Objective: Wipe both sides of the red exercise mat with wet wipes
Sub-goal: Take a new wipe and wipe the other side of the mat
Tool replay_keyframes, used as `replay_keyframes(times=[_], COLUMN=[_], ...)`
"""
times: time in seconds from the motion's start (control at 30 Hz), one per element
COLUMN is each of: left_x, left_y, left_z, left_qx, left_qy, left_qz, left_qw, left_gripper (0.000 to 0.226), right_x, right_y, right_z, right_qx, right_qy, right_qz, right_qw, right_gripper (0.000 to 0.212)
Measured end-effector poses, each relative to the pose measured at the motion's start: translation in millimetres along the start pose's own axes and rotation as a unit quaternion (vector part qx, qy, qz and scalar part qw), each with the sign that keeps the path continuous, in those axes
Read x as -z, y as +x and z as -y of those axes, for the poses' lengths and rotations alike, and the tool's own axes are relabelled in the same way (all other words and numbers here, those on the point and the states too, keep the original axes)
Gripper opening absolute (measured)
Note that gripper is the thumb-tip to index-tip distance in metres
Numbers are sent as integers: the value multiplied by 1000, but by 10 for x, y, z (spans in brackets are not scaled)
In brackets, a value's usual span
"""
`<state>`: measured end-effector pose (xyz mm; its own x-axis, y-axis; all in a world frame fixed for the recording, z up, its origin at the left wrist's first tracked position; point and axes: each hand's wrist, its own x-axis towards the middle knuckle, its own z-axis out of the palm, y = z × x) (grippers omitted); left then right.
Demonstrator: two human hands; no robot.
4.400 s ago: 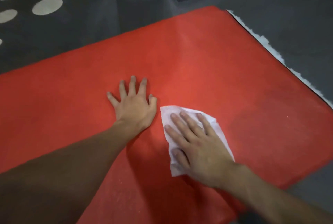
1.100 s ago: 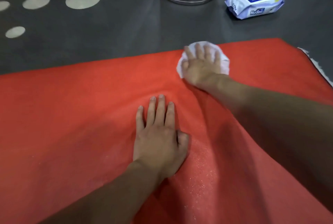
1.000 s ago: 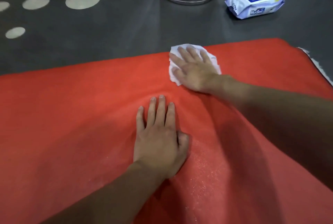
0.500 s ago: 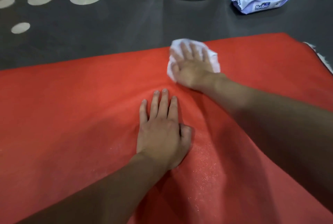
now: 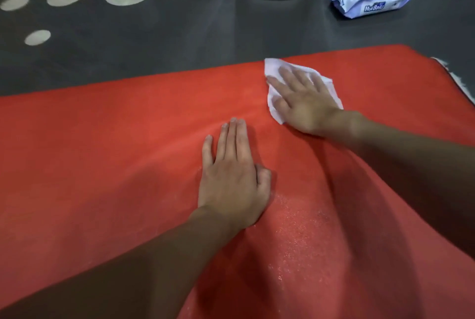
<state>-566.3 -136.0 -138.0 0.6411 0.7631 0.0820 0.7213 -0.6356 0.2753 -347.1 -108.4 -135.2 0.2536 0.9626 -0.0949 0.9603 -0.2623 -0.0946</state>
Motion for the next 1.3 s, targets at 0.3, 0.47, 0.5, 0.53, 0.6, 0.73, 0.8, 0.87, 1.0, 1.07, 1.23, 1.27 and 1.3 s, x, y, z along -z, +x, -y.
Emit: replay_keyframes(times=[0.3,0.47,0.5,0.53,0.6,0.73,0.8,0.87,1.0,1.07,1.23,1.27,1.3], left_x=[-17,-14,-16,-14,-14,-8,-13,-27,-42,-34,-53,-55,-48], left_y=[3,6,3,0,-7,-3,-9,-11,-3,-18,-12,-10,-13], left_z=[8,6,8,9,8,9,10,10,9,5,24,27,25], left_qx=[-5,1,1,0,0,-2,-2,1,2,1,1,0,-1], left_qy=[-9,-20,-22,-23,-23,-22,-27,-32,-29,-33,-43,-44,-46], left_qz=[-16,-21,-23,-25,-28,-32,-32,-38,-54,-47,-59,-63,-63], left_qw=[1000,1000,999,999,999,999,999,999,998,998,997,997,997], left_gripper=[76,75,74,74,75,76,76,75,74,76,74,73,74], right_x=[-36,-189,-153,-106,-42,-183,-162,-98,-175,-226,-137,-164,-209], right_y=[-284,-722,-748,-701,-618,-913,-1097,-1024,-1080,-1342,-1259,-1260,-1327], right_z=[114,546,428,271,86,572,505,195,372,615,176,253,414], right_qx=[17,121,150,136,21,25,118,105,-29,62,1,-46,-57], right_qy=[-15,-22,-26,-32,-24,-9,-5,-17,-20,-7,-16,-5,8], right_qz=[10,22,19,6,-3,5,23,10,4,14,-3,-2,-4], right_qw=[1000,992,988,990,999,1000,993,994,999,998,1000,999,998], right_gripper=[60,71,69,65,58,69,70,65,71,72,67,67,67])
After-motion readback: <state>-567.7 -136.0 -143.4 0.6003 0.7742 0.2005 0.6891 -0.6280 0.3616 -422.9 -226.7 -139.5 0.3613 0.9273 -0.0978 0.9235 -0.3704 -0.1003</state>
